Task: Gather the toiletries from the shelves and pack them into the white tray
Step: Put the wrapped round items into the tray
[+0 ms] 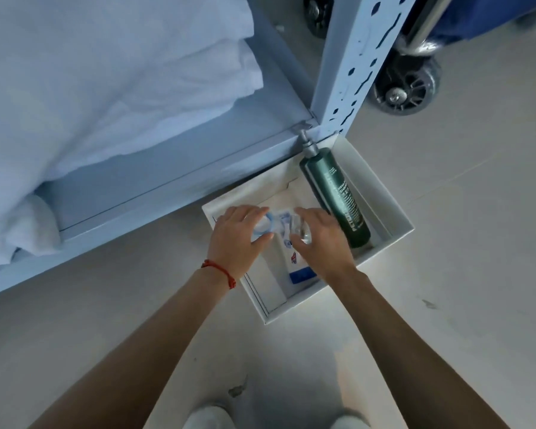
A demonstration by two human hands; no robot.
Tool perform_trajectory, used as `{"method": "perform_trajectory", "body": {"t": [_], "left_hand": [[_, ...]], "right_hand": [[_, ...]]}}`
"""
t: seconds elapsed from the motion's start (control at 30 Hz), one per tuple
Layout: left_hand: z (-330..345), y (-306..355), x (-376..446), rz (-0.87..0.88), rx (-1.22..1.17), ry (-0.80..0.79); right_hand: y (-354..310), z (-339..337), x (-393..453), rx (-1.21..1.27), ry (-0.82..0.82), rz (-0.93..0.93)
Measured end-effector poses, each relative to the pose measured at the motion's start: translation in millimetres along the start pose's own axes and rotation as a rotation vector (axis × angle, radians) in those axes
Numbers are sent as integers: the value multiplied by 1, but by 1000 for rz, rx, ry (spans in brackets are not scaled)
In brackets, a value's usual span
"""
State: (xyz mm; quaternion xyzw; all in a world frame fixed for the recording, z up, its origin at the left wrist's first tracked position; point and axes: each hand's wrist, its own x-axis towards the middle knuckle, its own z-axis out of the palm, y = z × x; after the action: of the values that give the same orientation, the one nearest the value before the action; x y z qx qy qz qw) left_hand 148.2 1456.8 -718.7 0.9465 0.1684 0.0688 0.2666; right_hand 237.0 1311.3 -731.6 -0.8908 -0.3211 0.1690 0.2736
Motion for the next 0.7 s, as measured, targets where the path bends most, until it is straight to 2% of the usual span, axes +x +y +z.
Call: {"method": "perform_trajectory", "body": {"t": [0.27,0.37,0.53,0.7], "left_hand": [[24,-19,14,-31,54,-2],[25,-20,15,-50,78,-30],[13,-10,10,-51,60,-9],[-40,25,-7,-83,118,-50]], "right_hand": [[15,17,19,-132,-95,105],[15,15,22,-159,-86,109],[9,0,11,-127,-21,51],[-28,-44,-21,-115,19,-53]]}}
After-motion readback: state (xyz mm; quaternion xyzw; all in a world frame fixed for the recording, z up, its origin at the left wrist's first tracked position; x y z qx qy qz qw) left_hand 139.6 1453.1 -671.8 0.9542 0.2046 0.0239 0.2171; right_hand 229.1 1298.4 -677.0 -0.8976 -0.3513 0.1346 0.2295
